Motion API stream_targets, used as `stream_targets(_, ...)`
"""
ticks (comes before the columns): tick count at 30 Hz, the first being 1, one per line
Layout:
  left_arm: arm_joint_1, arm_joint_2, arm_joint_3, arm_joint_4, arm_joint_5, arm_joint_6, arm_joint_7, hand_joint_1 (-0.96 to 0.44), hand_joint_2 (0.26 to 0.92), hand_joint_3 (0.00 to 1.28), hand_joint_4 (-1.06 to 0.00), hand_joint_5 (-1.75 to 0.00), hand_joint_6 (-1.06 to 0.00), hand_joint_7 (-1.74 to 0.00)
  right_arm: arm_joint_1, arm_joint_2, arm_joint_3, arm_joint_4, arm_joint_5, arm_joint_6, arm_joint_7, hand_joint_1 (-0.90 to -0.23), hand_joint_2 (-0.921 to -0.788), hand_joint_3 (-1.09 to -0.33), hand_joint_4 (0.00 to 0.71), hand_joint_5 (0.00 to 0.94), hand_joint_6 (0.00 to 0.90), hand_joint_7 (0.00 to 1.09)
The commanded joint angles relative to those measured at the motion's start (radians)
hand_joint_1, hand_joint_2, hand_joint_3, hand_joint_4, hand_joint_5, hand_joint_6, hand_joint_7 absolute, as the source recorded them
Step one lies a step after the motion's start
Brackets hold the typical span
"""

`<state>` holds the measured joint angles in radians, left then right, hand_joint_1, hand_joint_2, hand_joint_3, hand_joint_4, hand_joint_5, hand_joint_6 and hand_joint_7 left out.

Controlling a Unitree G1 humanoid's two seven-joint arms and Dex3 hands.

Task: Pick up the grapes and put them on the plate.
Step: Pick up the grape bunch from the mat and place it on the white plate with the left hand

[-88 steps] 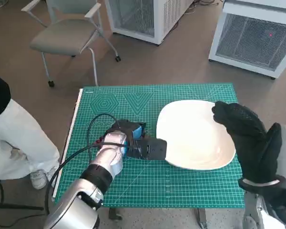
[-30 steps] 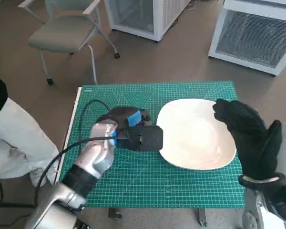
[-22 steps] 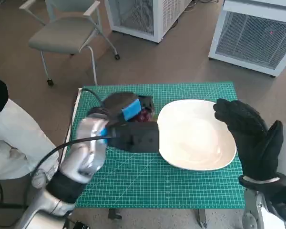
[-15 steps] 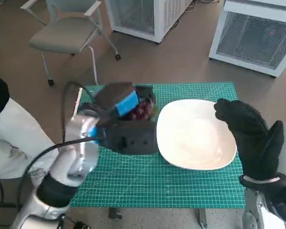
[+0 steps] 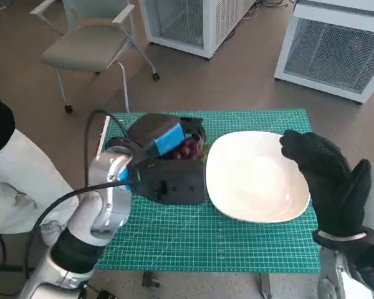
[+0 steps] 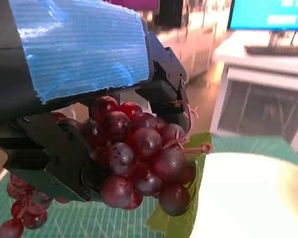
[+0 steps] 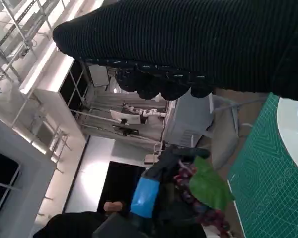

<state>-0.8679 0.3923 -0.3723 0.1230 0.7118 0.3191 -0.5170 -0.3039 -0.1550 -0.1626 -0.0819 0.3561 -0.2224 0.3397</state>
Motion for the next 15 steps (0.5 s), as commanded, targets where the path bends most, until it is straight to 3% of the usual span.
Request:
stream_targets(1,-0.057,-0.039,-0.016,0.020,-0.009,0.014,-0.019,0.00,0.893,0.06,-0.75,-1.25,-0.72,-0.92,0.026,-0.008,-0.009,-0.011,0.010,0.023,-0.003,-0.422,-0.921,-0.637,0.432,0.632,0.180,0.94)
stream_targets(7,-0.111,-0.094,-0.037,0.052,-0.008,0.022,-0.017,0.00,0.891,0.06,-0.77,-1.23,-0.73,-0.92,0.034,-0.008,-0.017,-0.024,0.012,0.031,-0.005,-0.423,-0.921,-0.635,0.434,0.629,0.182,0.94)
stream_targets(15,-0.264,-0.200,-0.076,0.203,-0.018,0.016,-0.020,0.00,0.885,0.05,-0.80,-1.20,-0.74,-0.90,0.054,-0.007,-0.033,-0.049,0.019,0.043,-0.008,-0.427,-0.921,-0.634,0.436,0.626,0.183,0.94)
